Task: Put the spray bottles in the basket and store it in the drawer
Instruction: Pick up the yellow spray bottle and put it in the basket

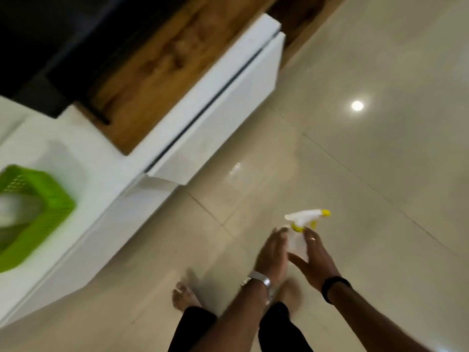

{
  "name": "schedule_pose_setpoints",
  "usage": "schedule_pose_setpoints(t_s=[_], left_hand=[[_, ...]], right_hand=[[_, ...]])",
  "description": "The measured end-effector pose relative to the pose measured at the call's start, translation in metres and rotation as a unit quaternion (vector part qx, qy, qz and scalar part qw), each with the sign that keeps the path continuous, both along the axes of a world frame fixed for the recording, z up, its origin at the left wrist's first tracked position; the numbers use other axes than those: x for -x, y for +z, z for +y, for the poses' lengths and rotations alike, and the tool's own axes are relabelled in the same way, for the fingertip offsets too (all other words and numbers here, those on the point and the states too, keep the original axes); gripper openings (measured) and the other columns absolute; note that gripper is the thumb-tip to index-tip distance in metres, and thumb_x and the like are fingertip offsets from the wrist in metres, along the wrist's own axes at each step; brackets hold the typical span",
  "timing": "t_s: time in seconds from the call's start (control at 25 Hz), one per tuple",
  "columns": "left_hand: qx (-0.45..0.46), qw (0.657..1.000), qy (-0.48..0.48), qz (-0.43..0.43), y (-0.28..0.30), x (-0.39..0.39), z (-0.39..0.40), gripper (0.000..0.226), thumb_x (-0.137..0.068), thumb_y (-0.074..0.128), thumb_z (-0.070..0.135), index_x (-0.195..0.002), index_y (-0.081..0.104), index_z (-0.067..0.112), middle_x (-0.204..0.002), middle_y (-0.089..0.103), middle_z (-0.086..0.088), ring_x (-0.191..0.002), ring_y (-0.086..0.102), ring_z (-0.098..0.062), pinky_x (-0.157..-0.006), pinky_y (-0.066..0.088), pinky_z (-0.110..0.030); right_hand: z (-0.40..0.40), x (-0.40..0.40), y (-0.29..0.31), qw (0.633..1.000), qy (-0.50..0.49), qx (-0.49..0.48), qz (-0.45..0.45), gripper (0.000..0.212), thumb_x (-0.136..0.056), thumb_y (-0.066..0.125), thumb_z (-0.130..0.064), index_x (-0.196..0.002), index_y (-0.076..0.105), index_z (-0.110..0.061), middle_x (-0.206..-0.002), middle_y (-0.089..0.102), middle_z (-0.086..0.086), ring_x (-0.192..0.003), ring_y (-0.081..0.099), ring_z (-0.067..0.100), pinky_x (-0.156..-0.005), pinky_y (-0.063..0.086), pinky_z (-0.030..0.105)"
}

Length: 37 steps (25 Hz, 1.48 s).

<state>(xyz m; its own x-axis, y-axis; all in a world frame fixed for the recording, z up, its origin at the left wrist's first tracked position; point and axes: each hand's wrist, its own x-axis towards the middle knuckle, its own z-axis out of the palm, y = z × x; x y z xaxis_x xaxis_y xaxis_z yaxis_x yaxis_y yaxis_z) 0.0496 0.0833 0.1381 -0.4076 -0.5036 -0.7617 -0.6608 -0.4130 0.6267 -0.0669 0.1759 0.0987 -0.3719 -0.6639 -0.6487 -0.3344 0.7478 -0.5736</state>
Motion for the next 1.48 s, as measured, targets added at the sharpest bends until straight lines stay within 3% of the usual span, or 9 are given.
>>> schedule_pose_setpoints(t_s=[0.12,0.36,0.52,0.64,0.76,0.96,1.16,1.32,1.48], left_hand=[[0.073,0.997,0.023,0.021,0.037,-0.055,-0.033,0.047,-0.107,0.028,0.042,-0.149,0.044,0.028,-0.159,0.040,0.005,-0.148,0.034,-0.007,-0.112,0.017,-0.004],[0.271,0.960,0.044,0.050,0.098,-0.177,-0.105,0.058,-0.103,0.021,0.049,-0.159,0.024,0.031,-0.170,0.009,0.003,-0.156,0.007,-0.008,-0.127,0.017,-0.034],[0.396,0.908,0.124,0.066,0.139,-0.269,-0.164,0.053,-0.106,0.043,0.024,-0.157,0.030,0.020,-0.169,0.014,-0.003,-0.157,0.012,-0.016,-0.126,0.020,-0.041],[0.438,0.873,0.206,0.063,0.160,-0.342,-0.202,0.052,-0.105,0.041,0.028,-0.156,0.034,0.017,-0.169,0.017,-0.004,-0.157,0.014,-0.017,-0.125,0.024,-0.044],[0.449,0.854,0.260,0.039,0.164,-0.403,-0.226,0.054,-0.105,0.037,0.032,-0.156,0.032,0.017,-0.169,0.016,-0.003,-0.157,0.014,-0.017,-0.123,0.027,-0.045],[0.414,0.873,0.257,-0.010,0.145,-0.449,-0.234,0.058,-0.106,0.034,0.039,-0.160,0.020,0.023,-0.171,0.008,0.003,-0.156,0.009,-0.008,-0.123,0.031,-0.037],[0.336,0.915,0.219,-0.047,0.106,-0.476,-0.225,0.063,-0.105,0.028,0.048,-0.161,0.009,0.026,-0.171,0.004,0.004,-0.157,0.003,-0.011,-0.126,0.022,-0.041],[0.319,0.929,0.176,-0.071,0.083,-0.481,-0.229,0.065,-0.105,0.029,0.049,-0.161,0.008,0.023,-0.171,0.006,-0.001,-0.158,0.004,-0.017,-0.127,0.018,-0.043],[0.334,0.927,0.140,-0.097,0.069,-0.483,-0.238,0.064,-0.105,0.031,0.047,-0.160,0.015,0.018,-0.169,0.017,-0.008,-0.157,0.010,-0.022,-0.126,0.019,-0.042]], right_hand=[[-0.045,-0.048,0.027,0.998,0.028,0.041,0.030,0.085,-0.086,0.072,-0.033,-0.153,0.026,-0.010,-0.162,0.025,0.006,-0.140,0.042,0.031,-0.108,0.043,0.048],[-0.164,-0.160,0.105,0.978,0.085,0.174,0.079,0.072,-0.084,0.063,-0.018,-0.150,0.033,-0.024,-0.157,0.029,-0.008,-0.129,0.047,0.024,-0.097,0.045,0.040],[-0.251,-0.249,0.155,0.946,0.146,0.285,0.059,0.065,-0.090,0.056,-0.035,-0.150,0.034,-0.022,-0.157,0.032,-0.007,-0.137,0.042,0.014,-0.102,0.041,0.033],[-0.315,-0.325,0.174,0.918,0.190,0.348,0.013,0.058,-0.094,0.052,-0.042,-0.145,0.042,-0.017,-0.155,0.039,0.000,-0.144,0.037,0.018,-0.111,0.041,0.045],[-0.360,-0.393,0.175,0.897,0.209,0.387,-0.049,0.048,-0.096,0.060,-0.032,-0.141,0.045,-0.027,-0.150,0.044,-0.003,-0.142,0.040,0.022,-0.107,0.043,0.055],[-0.391,-0.444,0.157,0.910,0.213,0.349,-0.068,0.047,-0.096,0.059,-0.042,-0.140,0.042,-0.034,-0.145,0.050,-0.008,-0.136,0.048,0.016,-0.107,0.046,0.052],[-0.413,-0.456,0.126,0.925,0.254,0.279,0.046,0.045,-0.096,0.057,-0.046,-0.131,0.050,-0.019,-0.129,0.062,0.005,-0.116,0.061,0.026,-0.096,0.051,0.051],[-0.417,-0.448,0.105,0.913,0.291,0.267,0.105,0.047,-0.096,0.057,-0.044,-0.127,0.054,-0.008,-0.129,0.061,0.014,-0.124,0.054,0.033,-0.100,0.045,0.041],[-0.421,-0.453,0.088,0.895,0.322,0.248,0.187,0.048,-0.095,0.058,-0.046,-0.122,0.058,-0.007,-0.134,0.057,0.016,-0.134,0.042,0.034,-0.104,0.034,0.049]])
